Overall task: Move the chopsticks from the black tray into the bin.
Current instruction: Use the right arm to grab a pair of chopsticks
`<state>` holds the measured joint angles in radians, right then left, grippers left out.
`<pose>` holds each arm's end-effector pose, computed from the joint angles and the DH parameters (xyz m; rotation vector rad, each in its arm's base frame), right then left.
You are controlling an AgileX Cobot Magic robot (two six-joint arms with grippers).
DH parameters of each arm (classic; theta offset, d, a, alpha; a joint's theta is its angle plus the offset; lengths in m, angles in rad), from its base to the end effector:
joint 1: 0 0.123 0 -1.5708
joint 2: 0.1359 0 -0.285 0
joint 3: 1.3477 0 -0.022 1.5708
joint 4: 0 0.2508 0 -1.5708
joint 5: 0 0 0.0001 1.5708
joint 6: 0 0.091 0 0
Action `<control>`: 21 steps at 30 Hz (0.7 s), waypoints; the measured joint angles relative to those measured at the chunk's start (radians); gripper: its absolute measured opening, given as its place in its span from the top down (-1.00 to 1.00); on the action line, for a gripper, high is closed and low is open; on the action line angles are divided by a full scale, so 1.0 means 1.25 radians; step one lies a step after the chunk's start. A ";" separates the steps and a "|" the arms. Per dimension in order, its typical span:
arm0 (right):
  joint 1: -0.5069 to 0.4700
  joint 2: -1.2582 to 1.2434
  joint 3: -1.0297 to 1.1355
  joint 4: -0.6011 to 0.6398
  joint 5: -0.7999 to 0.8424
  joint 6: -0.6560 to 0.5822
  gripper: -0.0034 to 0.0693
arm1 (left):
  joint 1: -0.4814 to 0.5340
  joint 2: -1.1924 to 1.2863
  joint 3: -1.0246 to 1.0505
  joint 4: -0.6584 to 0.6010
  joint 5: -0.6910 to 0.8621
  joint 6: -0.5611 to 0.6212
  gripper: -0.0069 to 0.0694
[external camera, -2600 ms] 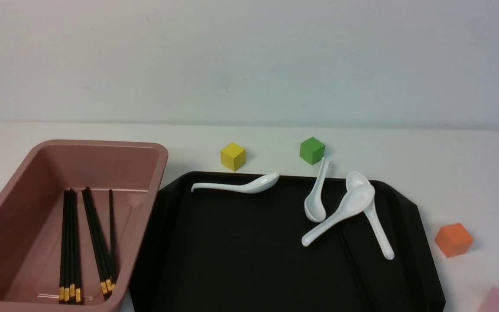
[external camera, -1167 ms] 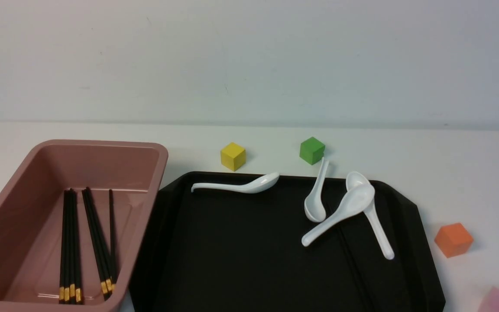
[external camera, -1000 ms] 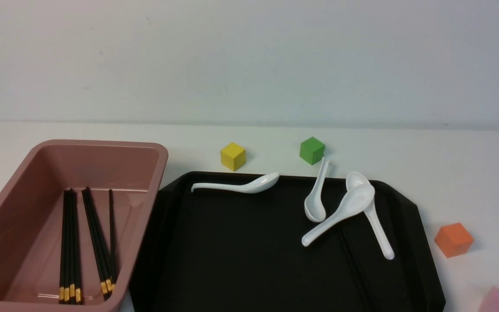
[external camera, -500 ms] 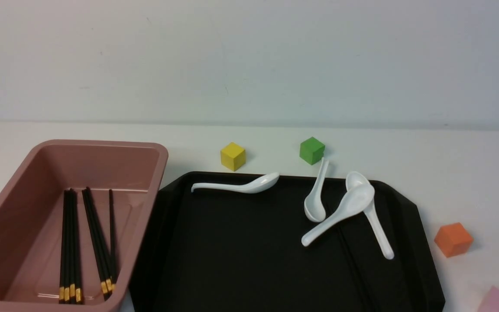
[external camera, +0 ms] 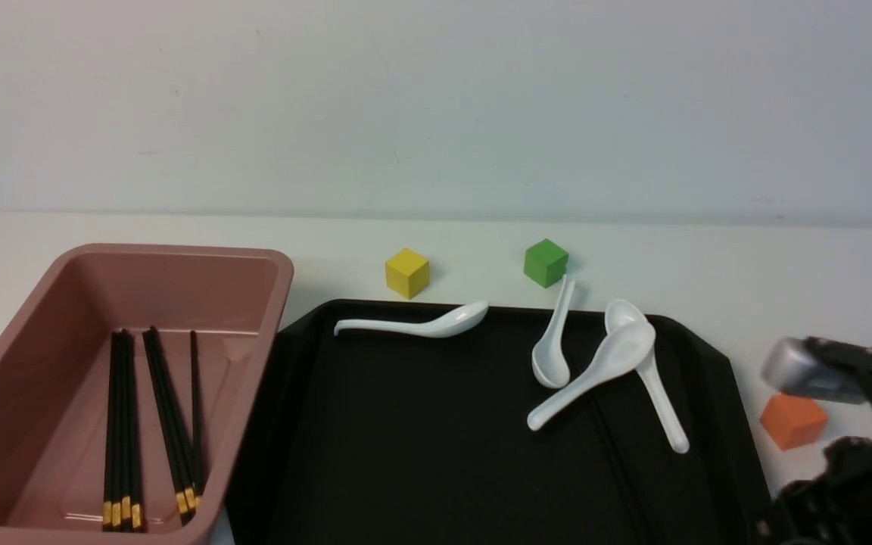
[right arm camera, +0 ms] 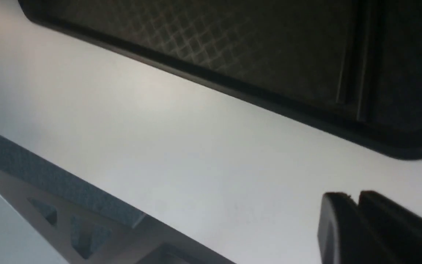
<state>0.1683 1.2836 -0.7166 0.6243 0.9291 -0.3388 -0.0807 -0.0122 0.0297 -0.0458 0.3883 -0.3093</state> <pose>0.2005 0.0773 0.2309 -0.2362 2.8374 0.7471 0.0519 -0.0058 0.1690 -0.2450 1.8851 -0.3111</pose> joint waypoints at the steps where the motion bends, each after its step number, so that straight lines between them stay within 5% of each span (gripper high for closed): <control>1: 0.017 0.047 -0.028 -0.011 -0.001 -0.001 0.53 | 0.000 0.000 0.000 0.000 0.000 0.000 0.19; 13: 0.221 0.305 -0.202 -0.336 -0.151 0.371 -0.17 | 0.000 0.000 0.000 0.000 0.000 0.000 0.19; 21: 0.234 0.408 -0.204 -0.416 -0.214 0.457 -0.23 | 0.000 0.000 0.000 0.000 0.000 0.000 0.19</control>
<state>0.4611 1.7935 -0.9718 0.1046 0.6612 0.2323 -0.0807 -0.0122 0.0297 -0.0458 0.3883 -0.3093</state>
